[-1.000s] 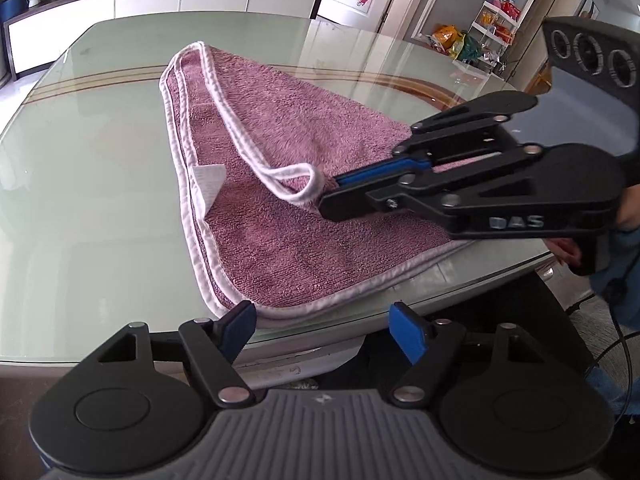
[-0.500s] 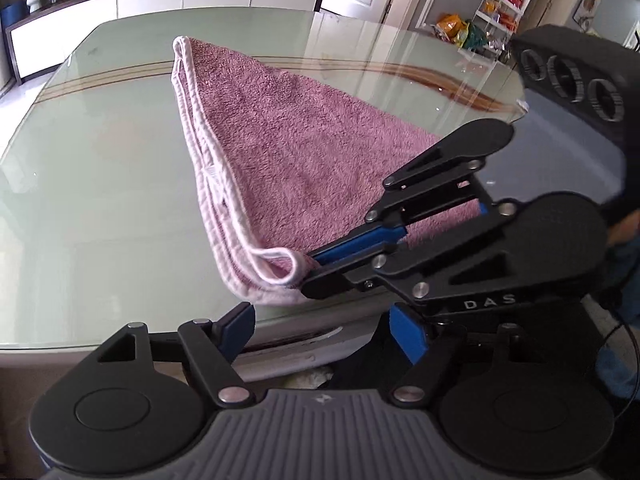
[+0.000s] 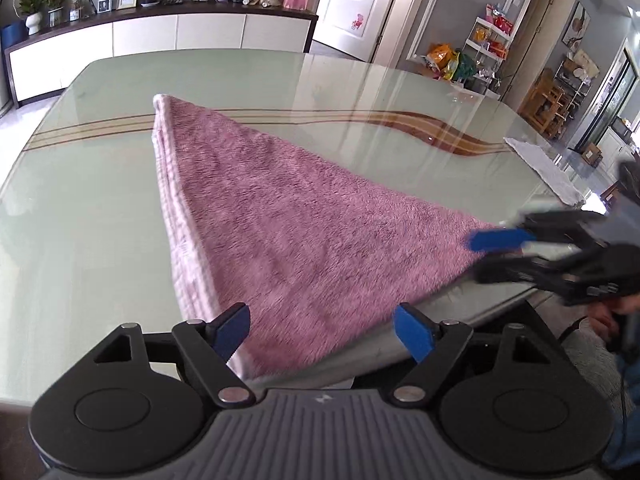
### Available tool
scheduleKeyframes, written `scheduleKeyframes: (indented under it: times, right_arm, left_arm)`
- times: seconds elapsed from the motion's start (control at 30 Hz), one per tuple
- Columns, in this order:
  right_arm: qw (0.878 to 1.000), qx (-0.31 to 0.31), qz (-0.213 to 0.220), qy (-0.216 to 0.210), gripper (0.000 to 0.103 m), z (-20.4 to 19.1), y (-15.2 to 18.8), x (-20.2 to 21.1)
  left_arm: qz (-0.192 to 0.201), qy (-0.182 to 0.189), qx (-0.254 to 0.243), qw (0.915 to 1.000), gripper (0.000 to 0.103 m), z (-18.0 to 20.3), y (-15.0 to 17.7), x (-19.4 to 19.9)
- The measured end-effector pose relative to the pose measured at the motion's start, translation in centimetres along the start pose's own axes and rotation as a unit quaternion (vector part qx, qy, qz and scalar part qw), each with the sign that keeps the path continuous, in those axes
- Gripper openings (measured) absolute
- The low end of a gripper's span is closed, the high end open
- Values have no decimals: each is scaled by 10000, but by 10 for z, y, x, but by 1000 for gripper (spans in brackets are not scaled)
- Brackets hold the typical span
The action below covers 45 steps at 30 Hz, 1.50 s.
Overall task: Fold towel
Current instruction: 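Release the folded corner with the right gripper and smooth the triangle flat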
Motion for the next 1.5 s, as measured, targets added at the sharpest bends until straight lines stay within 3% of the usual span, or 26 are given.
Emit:
scheduleKeyframes:
  times: [0.13, 0.3, 0.37, 0.43, 0.57, 0.7, 0.83, 0.97, 1.13, 1.2, 1.5]
  right_arm:
    - [9987, -426, 9, 285, 44, 31, 23, 19]
    - [9981, -426, 195, 391, 44, 39, 23, 10]
    - [9960, -482, 72, 751, 44, 53, 29, 5]
    - [9939, -658, 122, 877, 37, 66, 35, 10]
    - [9859, -982, 216, 1339, 42, 91, 43, 28]
    - [9857, -1136, 603, 1089, 42, 89, 34, 51]
    - [9893, -715, 887, 914, 41, 66, 5, 47]
    - [9961, -227, 438, 735, 27, 46, -5, 8]
    - [9944, -271, -8, 1018, 27, 60, 14, -19]
    - [9946, -355, 40, 973, 27, 64, 20, -17]
    - [9959, -387, 89, 809, 28, 66, 24, -13]
  left_arm:
    - [-258, -106, 31, 9996, 82, 0, 4, -15]
    - [-420, -314, -74, 9986, 82, -1, 11, -23]
    - [-469, -420, -227, 9978, 82, 0, 14, -26]
    - [-518, -539, -401, 9964, 82, 2, 15, -28]
    - [-584, -752, -683, 9931, 82, 7, 17, -32]
    - [-582, -688, -460, 9949, 79, 3, 10, -27]
    - [-156, -487, -124, 9986, 80, -2, -23, -12]
    - [59, -504, -60, 9987, 81, -2, -69, -23]
    - [137, -620, -52, 9980, 81, -13, -122, -54]
    - [157, -684, 157, 9974, 81, -33, -145, -71]
    - [-71, -978, 601, 9934, 81, -101, -174, -121]
Point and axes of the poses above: each gripper's, at about its wrist camera, not at the fingertips, and x roughly against the way its jaws point, z to its right, y to its underside, the point moved 8 cm from there along -x, roughly the way its jaws point, and after that the axes turned 1 degree about x, right-handed, at the moved point
